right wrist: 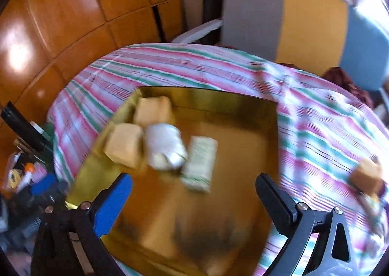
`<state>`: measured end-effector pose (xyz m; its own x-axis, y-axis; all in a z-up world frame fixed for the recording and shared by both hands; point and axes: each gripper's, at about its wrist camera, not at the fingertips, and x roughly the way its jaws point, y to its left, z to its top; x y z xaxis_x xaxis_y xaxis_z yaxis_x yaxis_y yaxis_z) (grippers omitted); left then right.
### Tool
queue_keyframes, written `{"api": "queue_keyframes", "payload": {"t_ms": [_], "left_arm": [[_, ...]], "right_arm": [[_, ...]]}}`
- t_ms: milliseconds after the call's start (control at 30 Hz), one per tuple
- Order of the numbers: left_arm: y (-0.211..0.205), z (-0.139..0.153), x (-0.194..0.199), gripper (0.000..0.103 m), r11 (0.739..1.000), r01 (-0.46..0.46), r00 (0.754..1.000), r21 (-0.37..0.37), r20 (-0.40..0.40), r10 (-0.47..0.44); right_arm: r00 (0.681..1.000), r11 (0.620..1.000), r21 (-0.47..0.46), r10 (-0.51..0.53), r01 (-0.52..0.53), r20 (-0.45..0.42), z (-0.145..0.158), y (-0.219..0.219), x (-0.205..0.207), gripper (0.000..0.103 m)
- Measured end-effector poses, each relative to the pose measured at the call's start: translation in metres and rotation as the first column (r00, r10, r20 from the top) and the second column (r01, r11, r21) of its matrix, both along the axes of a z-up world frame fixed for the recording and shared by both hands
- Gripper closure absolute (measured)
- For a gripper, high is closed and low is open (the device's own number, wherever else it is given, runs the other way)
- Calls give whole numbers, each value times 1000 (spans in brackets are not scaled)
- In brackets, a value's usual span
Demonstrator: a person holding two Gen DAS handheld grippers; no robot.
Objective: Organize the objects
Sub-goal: 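Carry the white sock into the gold tray and open the right gripper, then move both grippers back toward the remaining items on the cloth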
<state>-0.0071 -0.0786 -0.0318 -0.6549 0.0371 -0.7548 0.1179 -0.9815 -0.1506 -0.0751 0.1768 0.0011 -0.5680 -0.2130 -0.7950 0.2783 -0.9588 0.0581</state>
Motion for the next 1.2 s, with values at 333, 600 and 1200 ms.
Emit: {"api": "queue_keyframes", "payload": {"t_ms": [333, 600, 1200], "left_arm": [[68, 25, -3, 50, 985, 173, 984, -26, -39, -174], [160, 52, -16, 52, 908, 418, 905, -28, -76, -419], [398, 11, -111, 34, 668, 715, 666, 205, 91, -740]], "right_arm": [[963, 962, -44, -268, 268, 11, 5, 138, 66, 14], [859, 862, -36, -500, 506, 108, -2, 266, 91, 23], [624, 559, -308, -761, 770, 178, -28, 442, 109, 23]]}}
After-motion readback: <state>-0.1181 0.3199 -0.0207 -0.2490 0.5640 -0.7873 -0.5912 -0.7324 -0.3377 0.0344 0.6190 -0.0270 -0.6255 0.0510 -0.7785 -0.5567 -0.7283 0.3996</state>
